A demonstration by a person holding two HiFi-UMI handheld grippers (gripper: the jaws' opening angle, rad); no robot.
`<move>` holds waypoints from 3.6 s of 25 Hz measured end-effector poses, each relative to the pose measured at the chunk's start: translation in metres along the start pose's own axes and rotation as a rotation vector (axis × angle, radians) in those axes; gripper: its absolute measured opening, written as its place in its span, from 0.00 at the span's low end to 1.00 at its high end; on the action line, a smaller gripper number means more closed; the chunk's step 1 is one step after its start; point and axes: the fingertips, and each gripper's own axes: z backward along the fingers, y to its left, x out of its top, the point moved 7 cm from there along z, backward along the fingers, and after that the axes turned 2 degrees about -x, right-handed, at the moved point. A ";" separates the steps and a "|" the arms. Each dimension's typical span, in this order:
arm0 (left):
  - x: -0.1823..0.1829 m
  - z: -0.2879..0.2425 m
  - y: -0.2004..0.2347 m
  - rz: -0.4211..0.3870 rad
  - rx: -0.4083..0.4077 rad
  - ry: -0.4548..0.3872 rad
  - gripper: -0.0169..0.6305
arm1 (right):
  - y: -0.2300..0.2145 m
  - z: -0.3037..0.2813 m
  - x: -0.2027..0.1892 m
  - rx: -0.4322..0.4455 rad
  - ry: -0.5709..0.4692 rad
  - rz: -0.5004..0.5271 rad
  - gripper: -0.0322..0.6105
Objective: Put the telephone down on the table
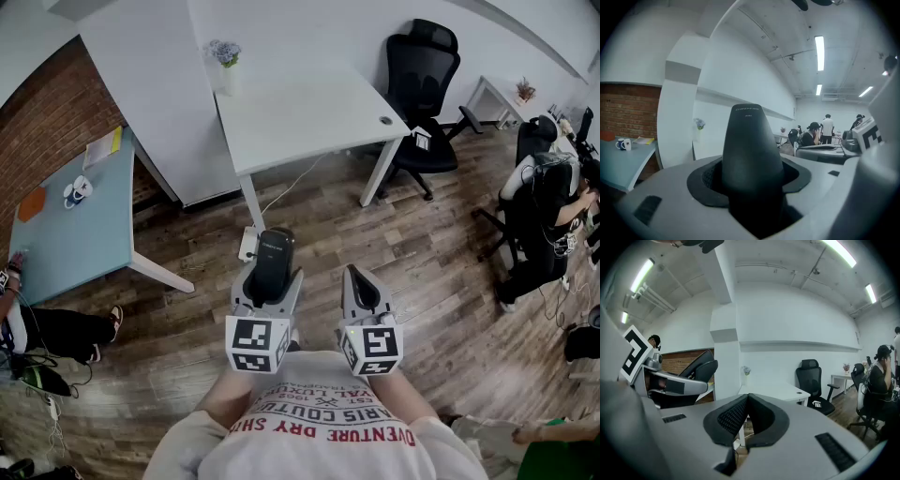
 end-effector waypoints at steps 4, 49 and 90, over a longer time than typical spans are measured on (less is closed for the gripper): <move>-0.001 -0.005 0.000 0.000 -0.006 0.010 0.48 | -0.002 -0.002 -0.002 0.001 0.009 0.002 0.08; 0.011 -0.192 0.146 0.085 0.075 0.104 0.48 | -0.055 -0.251 -0.007 0.073 0.125 -0.061 0.08; 0.097 -0.563 0.280 0.215 0.203 0.152 0.48 | -0.243 -0.628 0.037 0.194 0.210 -0.047 0.08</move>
